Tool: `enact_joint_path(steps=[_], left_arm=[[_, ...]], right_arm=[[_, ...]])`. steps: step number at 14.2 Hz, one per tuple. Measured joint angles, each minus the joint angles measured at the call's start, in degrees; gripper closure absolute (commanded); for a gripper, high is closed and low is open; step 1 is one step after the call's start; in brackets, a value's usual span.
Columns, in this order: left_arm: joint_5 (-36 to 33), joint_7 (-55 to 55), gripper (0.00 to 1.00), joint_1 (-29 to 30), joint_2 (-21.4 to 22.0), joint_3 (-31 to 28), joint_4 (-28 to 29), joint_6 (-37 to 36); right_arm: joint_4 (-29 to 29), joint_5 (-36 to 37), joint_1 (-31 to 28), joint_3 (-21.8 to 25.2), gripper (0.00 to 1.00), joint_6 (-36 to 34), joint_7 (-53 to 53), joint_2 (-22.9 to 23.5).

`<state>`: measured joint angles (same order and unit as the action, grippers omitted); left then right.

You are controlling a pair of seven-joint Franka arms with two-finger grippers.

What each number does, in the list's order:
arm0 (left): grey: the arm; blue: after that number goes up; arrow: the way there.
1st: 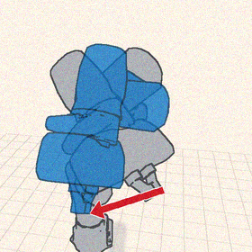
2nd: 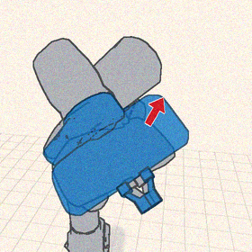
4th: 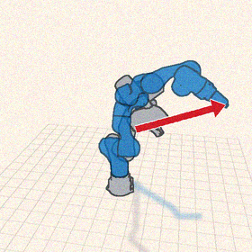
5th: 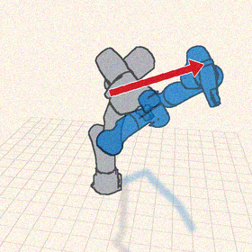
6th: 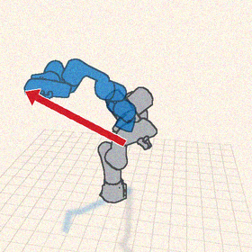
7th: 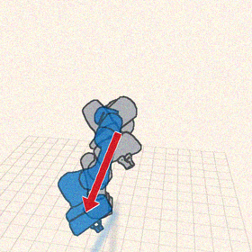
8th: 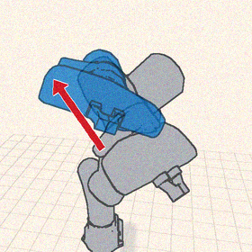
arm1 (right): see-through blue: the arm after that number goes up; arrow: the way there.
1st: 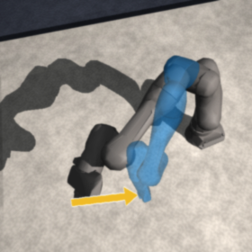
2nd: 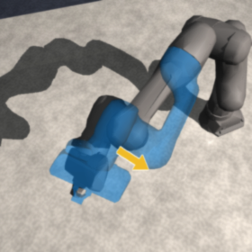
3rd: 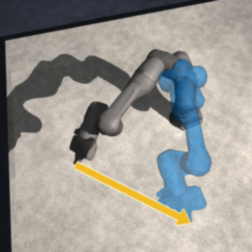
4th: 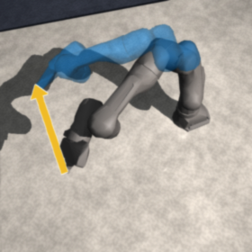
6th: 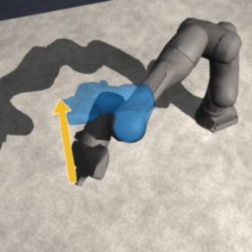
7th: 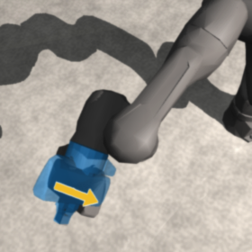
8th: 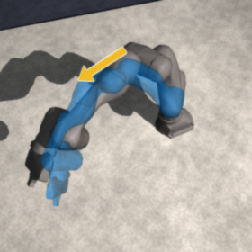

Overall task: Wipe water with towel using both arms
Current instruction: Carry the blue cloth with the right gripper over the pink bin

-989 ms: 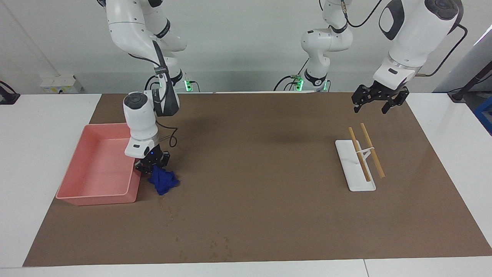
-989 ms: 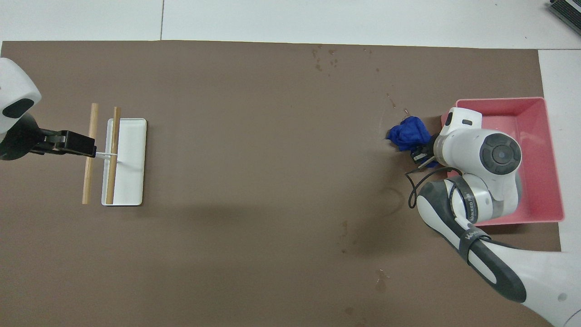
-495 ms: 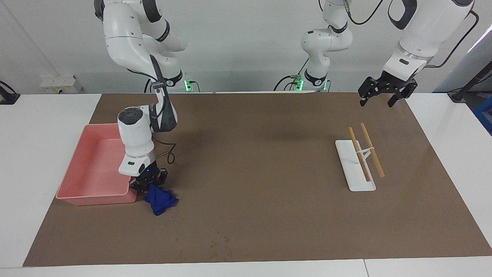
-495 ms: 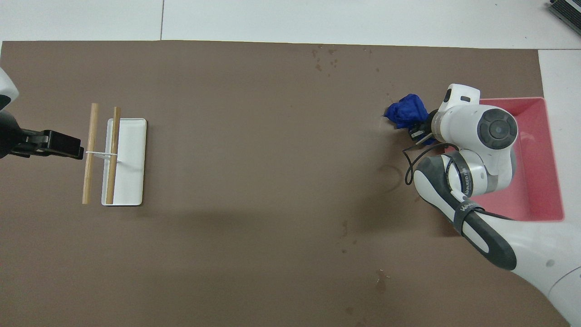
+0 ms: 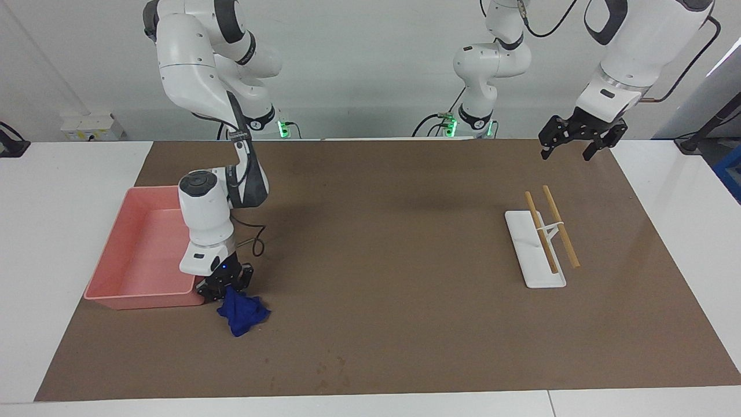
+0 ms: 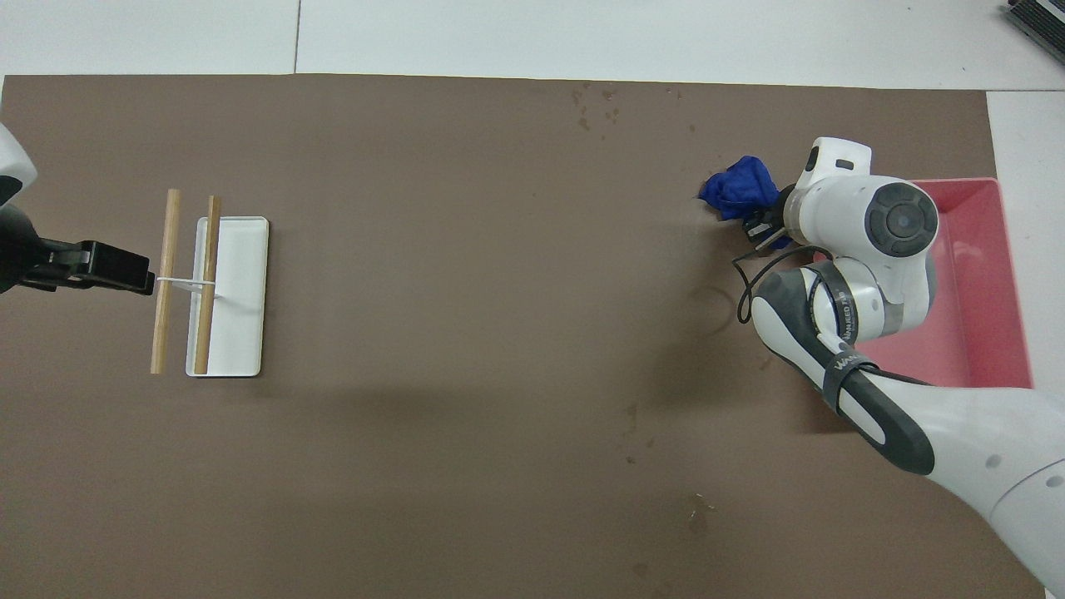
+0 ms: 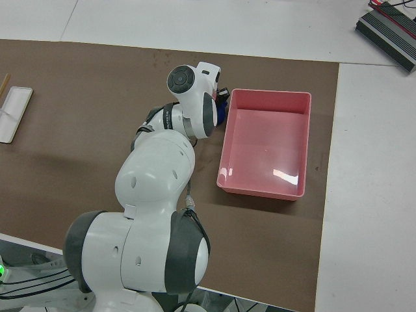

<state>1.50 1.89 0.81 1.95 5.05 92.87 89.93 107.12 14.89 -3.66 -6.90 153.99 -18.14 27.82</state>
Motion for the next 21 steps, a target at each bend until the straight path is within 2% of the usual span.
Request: enact_joint_path(steps=[6, 10, 16, 21], left_arm=[[0.0, 0.0, 0.0, 0.0, 0.0, 0.0, 0.0, 0.0], [0.0, 0.0, 0.0, 0.0, 0.0, 0.0, 0.0, 0.0], [0.0, 0.0, 0.0, 0.0, 0.0, 0.0, 0.0, 0.0], [0.0, 0.0, 0.0, 0.0, 0.0, 0.0, 0.0, 0.0]], right_arm=[[-0.2, 0.0, 0.8, 0.2, 1.0, -0.5, 4.8, 0.1], [-2.2, 0.0, 1.9, -0.6, 1.0, -3.7, 9.8, 0.8], [-12.2, 0.0, 2.2, -5.6, 1.0, -23.2, 12.1, 2.5], [-18.4, -1.6, -2.0, -9.6, 1.0, -36.7, 10.8, -1.2]])
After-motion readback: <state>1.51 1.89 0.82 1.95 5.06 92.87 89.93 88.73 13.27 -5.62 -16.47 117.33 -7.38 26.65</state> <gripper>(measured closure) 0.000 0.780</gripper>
